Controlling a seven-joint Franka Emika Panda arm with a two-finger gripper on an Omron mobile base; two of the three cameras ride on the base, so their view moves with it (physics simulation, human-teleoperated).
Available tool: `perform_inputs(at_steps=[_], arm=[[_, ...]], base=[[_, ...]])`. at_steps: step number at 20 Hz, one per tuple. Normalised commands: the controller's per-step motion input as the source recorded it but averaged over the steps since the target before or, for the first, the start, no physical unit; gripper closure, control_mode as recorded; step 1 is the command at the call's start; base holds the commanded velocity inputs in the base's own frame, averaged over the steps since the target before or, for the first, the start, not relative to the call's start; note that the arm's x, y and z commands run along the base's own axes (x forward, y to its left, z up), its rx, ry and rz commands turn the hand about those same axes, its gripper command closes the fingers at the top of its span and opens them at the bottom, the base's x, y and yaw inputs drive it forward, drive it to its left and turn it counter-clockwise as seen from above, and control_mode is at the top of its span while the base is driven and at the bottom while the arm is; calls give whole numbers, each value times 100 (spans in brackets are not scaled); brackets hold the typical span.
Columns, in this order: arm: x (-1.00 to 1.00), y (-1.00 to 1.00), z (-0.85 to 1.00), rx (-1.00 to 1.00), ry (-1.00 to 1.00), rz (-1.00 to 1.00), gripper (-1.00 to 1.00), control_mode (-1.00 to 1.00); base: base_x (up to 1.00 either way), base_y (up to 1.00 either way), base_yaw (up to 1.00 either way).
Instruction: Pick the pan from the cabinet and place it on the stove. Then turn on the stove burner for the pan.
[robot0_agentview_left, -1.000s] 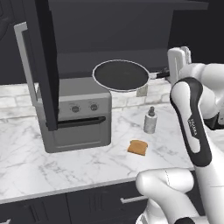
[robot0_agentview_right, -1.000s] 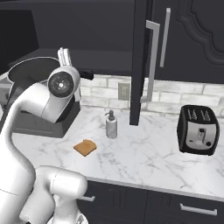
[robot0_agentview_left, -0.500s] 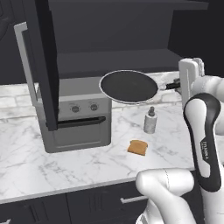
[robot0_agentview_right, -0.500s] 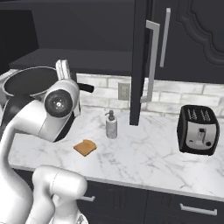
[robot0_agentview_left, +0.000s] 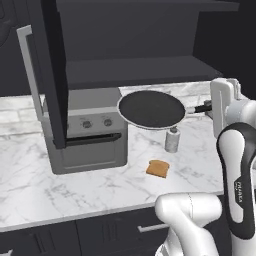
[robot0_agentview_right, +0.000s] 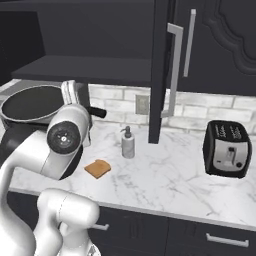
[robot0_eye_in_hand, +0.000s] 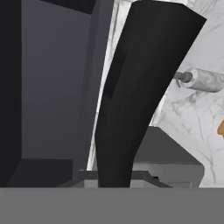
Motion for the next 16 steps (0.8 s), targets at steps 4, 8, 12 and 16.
perform_inputs(at_steps=[4,8,12,16], arm=[[0,0,0,0,0,0,100,100],[0,0,0,0,0,0,100,100],[0,0,0,0,0,0,100,100],[0,0,0,0,0,0,100,100]], base=[[-46,0,6],[-67,0,4],[-70,0,4],[-63,0,6]])
